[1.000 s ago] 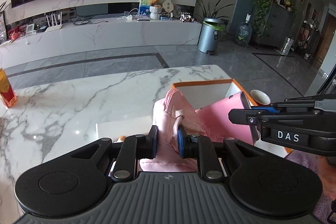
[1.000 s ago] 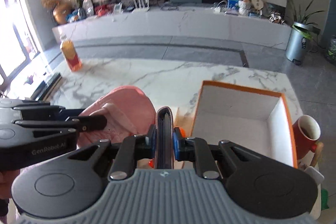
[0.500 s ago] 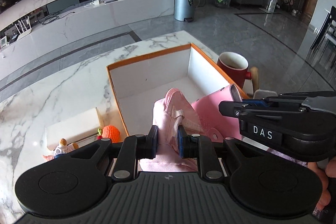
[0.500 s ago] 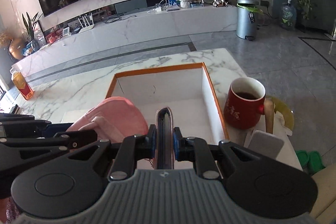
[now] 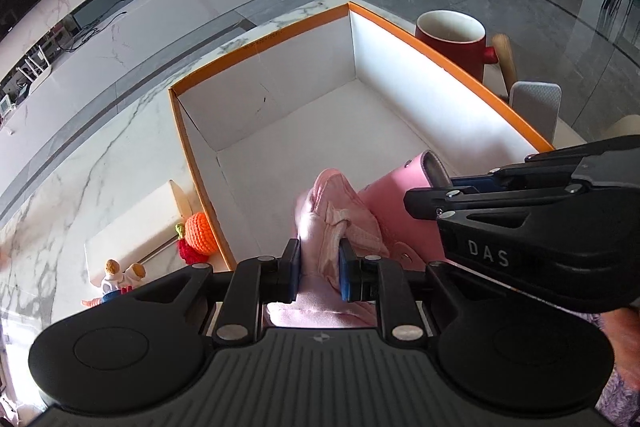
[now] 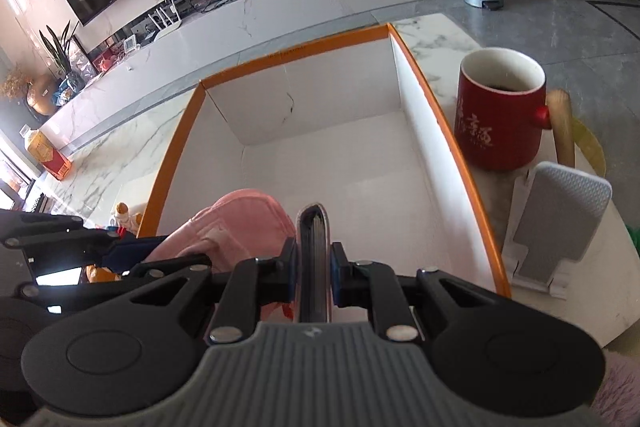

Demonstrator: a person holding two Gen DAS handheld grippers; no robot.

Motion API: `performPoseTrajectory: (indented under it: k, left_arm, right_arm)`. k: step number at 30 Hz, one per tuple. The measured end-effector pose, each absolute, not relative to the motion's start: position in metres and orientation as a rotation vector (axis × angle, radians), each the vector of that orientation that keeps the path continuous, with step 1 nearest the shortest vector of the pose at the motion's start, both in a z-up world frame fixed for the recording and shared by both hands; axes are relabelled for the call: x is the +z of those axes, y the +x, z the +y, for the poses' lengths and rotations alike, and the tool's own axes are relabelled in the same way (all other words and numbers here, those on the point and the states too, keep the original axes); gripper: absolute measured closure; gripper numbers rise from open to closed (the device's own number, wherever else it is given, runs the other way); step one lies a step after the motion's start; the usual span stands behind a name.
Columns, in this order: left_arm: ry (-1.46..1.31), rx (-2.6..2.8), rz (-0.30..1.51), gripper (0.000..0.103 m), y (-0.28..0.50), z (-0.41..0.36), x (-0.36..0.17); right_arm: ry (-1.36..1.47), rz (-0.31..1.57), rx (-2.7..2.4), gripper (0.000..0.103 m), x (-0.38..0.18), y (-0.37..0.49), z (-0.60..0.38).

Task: Organize objects
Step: 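Carry the cap and pink item into the orange box with both grippers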

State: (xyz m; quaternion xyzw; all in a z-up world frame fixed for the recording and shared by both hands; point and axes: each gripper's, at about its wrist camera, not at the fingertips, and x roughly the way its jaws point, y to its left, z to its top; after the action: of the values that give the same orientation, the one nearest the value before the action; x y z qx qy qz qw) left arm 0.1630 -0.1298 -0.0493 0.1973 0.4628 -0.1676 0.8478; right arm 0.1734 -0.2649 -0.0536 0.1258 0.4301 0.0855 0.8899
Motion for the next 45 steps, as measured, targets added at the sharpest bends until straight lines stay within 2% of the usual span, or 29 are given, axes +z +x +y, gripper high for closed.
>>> performPoseTrajectory:
  k: [9, 21, 31, 33, 35, 45]
  left_arm:
    - [0.446, -0.390, 1.023, 0.080, 0.160, -0.129, -0.060]
    - [0.432, -0.418, 1.040, 0.080, 0.161, -0.127, -0.063]
    - [0.402, -0.408, 1.053, 0.075, 0.159, -0.128, -0.064]
    - [0.349, -0.428, 1.073, 0.073, 0.159, -0.122, -0.061]
    - [0.286, -0.455, 1.101, 0.071, 0.161, -0.115, -0.058]
    - [0.138, -0.521, 1.148, 0.073, 0.155, -0.086, -0.044]
  right_arm:
    - [0.231, 1.132, 0.288, 0.082, -0.051, 0.178, -0.269]
    - [0.297, 1.324, 0.386, 0.074, -0.076, 0.207, -0.266]
    - [0.290, 1.350, 0.368, 0.072, -0.081, 0.227, -0.266]
    - [0.287, 1.347, 0.373, 0.078, -0.081, 0.228, -0.264]
    - [0.291, 1.345, 0.381, 0.079, -0.081, 0.229, -0.261]
    - [0.234, 1.368, 0.452, 0.081, -0.078, 0.238, -0.225]
